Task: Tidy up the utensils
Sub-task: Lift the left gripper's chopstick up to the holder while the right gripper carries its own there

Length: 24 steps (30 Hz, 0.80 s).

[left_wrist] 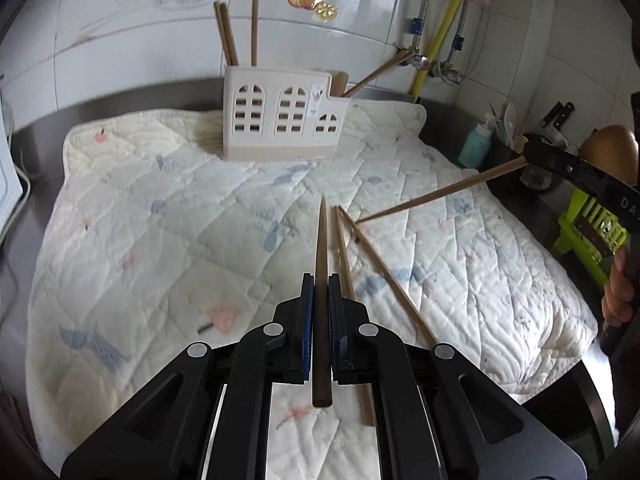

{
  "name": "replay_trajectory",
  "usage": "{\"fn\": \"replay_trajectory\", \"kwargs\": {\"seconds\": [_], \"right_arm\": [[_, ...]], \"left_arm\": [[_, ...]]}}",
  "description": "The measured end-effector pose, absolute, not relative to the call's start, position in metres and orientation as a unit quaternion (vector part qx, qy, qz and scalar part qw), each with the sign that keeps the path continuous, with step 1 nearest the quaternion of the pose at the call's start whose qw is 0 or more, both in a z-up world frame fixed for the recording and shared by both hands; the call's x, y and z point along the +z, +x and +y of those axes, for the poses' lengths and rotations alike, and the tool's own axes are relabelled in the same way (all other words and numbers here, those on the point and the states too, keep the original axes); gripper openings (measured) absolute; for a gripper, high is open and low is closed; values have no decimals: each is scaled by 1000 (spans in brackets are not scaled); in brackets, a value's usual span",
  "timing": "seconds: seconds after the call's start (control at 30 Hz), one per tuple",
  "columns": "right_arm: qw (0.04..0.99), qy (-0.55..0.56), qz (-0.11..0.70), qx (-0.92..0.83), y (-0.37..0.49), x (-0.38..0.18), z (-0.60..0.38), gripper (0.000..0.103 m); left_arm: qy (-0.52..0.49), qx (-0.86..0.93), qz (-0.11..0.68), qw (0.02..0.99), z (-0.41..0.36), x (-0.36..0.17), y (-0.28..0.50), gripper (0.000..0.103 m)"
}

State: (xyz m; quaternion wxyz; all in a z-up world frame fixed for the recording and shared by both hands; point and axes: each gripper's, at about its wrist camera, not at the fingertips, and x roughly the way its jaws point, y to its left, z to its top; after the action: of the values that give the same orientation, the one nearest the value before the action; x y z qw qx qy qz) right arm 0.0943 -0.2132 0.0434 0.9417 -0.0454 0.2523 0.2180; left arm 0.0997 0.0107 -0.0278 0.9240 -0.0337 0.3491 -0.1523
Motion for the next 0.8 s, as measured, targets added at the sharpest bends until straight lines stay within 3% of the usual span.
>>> {"fn": "replay_trajectory", "kwargs": {"seconds": [0.37,0.8], "right_arm": [[942,-66,243,223,109,61,-208,7],[949,-67,210,226,179,141,-210,6]], "left_arm": [[-6,-155,327,932,9,-5,108,5],[22,-152,273,950,5,59,152,5]]}}
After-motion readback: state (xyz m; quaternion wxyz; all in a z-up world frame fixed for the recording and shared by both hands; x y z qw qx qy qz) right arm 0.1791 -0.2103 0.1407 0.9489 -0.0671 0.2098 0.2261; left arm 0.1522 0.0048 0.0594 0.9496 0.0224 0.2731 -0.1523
